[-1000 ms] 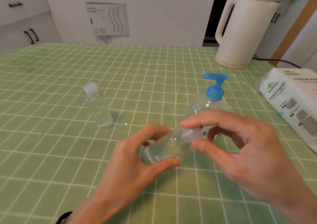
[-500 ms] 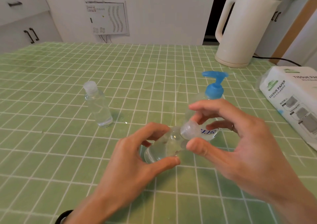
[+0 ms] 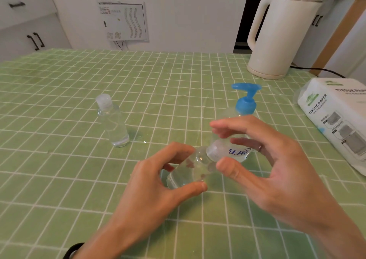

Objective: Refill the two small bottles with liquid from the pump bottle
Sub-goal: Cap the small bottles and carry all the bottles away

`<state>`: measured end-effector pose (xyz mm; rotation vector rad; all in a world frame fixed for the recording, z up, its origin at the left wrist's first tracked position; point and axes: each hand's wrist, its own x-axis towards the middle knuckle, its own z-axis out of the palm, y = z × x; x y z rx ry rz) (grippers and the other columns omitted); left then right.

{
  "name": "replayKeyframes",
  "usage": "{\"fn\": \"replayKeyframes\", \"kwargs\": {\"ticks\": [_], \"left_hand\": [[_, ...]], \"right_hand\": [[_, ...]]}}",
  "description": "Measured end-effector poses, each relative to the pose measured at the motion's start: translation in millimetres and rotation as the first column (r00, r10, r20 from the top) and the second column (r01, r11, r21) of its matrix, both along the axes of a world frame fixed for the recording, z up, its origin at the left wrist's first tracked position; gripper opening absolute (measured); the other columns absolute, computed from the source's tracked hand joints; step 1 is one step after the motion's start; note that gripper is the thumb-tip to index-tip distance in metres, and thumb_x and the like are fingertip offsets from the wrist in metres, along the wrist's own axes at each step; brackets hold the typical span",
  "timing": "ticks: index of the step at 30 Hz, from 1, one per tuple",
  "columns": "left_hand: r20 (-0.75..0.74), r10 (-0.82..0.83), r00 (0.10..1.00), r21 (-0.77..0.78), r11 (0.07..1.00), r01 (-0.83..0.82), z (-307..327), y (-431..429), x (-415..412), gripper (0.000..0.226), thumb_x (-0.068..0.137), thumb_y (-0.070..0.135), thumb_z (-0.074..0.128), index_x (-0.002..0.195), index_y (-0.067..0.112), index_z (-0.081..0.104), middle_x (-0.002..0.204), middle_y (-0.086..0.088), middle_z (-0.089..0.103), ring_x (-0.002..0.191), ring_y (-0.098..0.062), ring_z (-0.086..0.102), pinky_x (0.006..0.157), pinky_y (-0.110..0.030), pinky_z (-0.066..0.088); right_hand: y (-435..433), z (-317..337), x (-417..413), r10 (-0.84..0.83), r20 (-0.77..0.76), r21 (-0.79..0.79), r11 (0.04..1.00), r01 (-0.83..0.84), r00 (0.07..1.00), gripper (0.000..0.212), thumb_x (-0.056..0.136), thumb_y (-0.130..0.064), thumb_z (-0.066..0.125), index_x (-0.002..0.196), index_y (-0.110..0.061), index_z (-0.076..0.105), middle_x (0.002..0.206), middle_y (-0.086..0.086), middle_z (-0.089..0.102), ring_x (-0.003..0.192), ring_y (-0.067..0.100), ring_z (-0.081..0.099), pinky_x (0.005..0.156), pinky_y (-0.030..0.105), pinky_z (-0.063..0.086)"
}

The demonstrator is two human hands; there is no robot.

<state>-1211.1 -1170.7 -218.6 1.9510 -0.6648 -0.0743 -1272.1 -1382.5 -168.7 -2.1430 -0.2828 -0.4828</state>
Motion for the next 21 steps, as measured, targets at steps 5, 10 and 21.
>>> {"fn": "replayKeyframes", "kwargs": {"ticks": [5,10,21], "left_hand": [[-0.011,0.004,1.000,0.003,1.000,-0.004,0.5,0.2,0.2,0.048,0.074,0.053,0.084,0.117,0.040,0.069,0.110,0.017,0.076,0.107,-0.009,0.072,0.095,-0.040,0.054],[0.001,0.003,1.000,0.009,1.000,-0.003,1.2,-0.4,-0.5,0.046,0.075,0.050,0.086,0.116,0.039,0.069,0.110,0.020,0.076,0.107,-0.007,0.072,0.094,-0.038,0.054],[-0.013,0.014,1.000,0.007,1.000,-0.014,2.2,-0.6,-1.2,0.046,0.074,0.049,0.088,0.115,0.041,0.069,0.109,0.018,0.077,0.106,-0.009,0.072,0.095,-0.040,0.053]], "right_hand": [[-1.0,-0.5,0.7,-0.017,-0.007,-0.008,1.000,0.017,1.000,0.032,0.089,-0.049,0.073,0.117,-0.035,0.070,0.110,-0.014,0.072,0.112,0.015,0.069,0.094,0.032,0.056],[-0.5,-2.4,0.4,0.004,0.023,-0.051,0.999,-0.002,1.000,0.029,0.092,-0.034,0.076,0.120,-0.033,0.072,0.109,-0.015,0.073,0.110,0.014,0.070,0.090,0.025,0.055],[-3.4,-0.2,2.1,0.004,-0.012,-0.046,0.999,-0.005,1.000,0.034,0.091,-0.042,0.075,0.124,-0.038,0.070,0.115,-0.016,0.071,0.110,0.016,0.068,0.084,0.025,0.057]]}}
